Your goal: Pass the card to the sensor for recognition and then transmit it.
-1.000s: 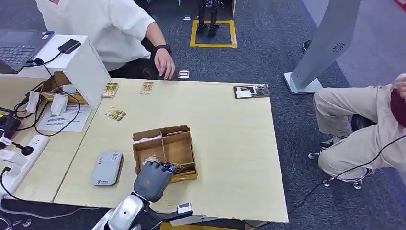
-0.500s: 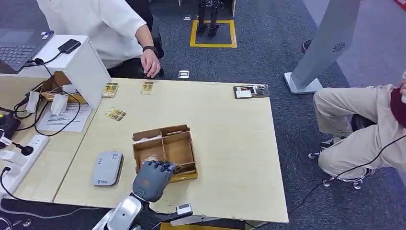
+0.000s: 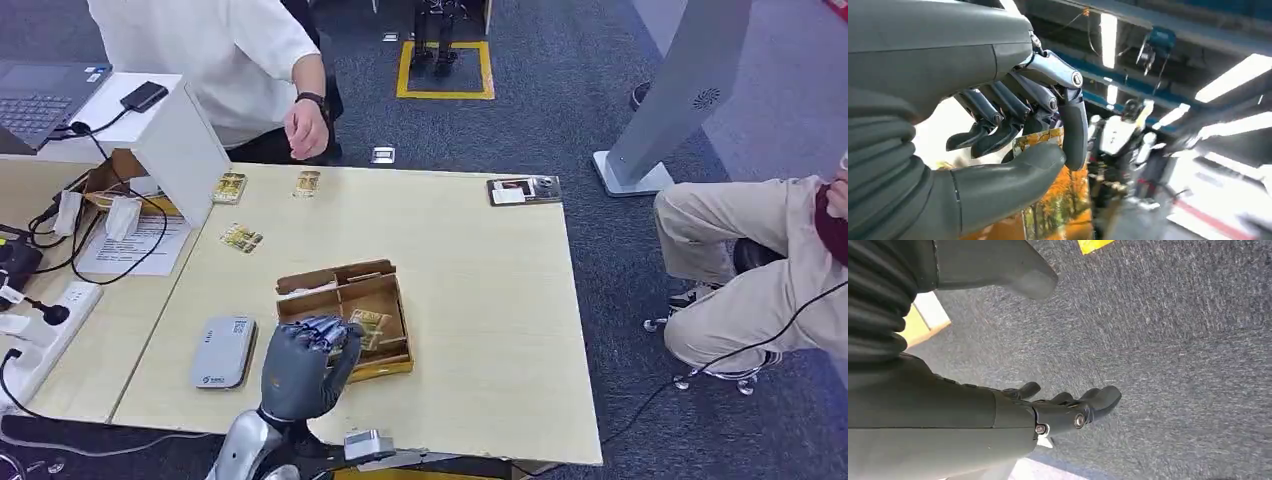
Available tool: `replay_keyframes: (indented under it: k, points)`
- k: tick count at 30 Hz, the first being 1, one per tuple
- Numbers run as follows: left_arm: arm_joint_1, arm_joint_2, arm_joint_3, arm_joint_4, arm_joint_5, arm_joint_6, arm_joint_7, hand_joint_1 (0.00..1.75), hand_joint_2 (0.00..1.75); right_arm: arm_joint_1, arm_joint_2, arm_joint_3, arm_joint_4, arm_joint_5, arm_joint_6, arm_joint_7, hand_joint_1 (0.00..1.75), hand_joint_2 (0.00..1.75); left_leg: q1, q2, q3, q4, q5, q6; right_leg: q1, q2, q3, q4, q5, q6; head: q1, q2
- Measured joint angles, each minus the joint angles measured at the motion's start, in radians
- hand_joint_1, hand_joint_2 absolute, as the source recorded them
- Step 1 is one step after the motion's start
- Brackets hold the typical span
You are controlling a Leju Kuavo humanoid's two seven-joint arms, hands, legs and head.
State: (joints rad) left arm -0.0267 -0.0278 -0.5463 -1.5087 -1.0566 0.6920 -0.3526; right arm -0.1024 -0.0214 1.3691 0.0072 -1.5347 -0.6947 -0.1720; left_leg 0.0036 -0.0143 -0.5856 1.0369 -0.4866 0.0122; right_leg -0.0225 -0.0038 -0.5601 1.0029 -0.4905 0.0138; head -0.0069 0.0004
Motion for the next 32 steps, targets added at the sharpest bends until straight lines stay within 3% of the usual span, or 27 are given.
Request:
replay_keyframes:
  k: [6,12,15,19,24,32]
  points:
    - [0.037,-0.065,0.073,-0.023,0.186,0.001,-0.145,1.75,1.75,0.0,0.0,0.0,0.0,0.005,0.0,-0.006,0.0,1.75,0.0,0.0,0.0,0.0,0.0,0.0,0.0,0.0,0.0,0.0,0.0,0.0,0.0,0.0]
    - [0.052,-0.102,0.123,-0.023,0.28,0.0,-0.2,1.75,1.75,0.001,0.0,-0.001,0.001,0.005,0.0,-0.006,0.0,1.75,0.0,0.0,0.0,0.0,0.0,0.0,0.0,0.0,0.0,0.0,0.0,0.0,0.0,0.0]
    - [0.05,-0.125,0.148,-0.019,0.409,-0.003,-0.192,1.75,1.75,0.001,-0.002,-0.002,0.001,0.006,0.0,-0.006,0.0,1.75,0.0,0.0,0.0,0.0,0.0,0.0,0.0,0.0,0.0,0.0,0.0,0.0,0.0,0.0]
    - [0.02,-0.145,0.198,0.002,0.535,-0.017,-0.139,1.75,1.75,0.006,-0.011,-0.011,0.001,0.003,0.0,-0.018,0.0,1.75,0.0,0.0,0.0,0.0,0.0,0.0,0.0,0.0,0.0,0.0,0.0,0.0,0.0,0.0]
    - [-0.002,-0.158,0.237,0.023,0.573,-0.031,-0.12,1.75,1.75,0.011,-0.021,-0.019,0.001,0.001,0.0,-0.024,0.0,1.75,0.0,0.0,0.0,0.0,0.0,0.0,0.0,0.0,0.0,0.0,0.0,0.0,0.0,0.0]
    - [-0.091,-0.165,0.316,0.107,0.725,-0.076,-0.062,1.75,1.75,0.012,-0.025,-0.019,0.001,0.008,0.0,-0.026,0.0,1.75,0.0,0.0,0.0,0.0,0.0,0.0,0.0,0.0,0.0,0.0,0.0,0.0,0.0,0.0]
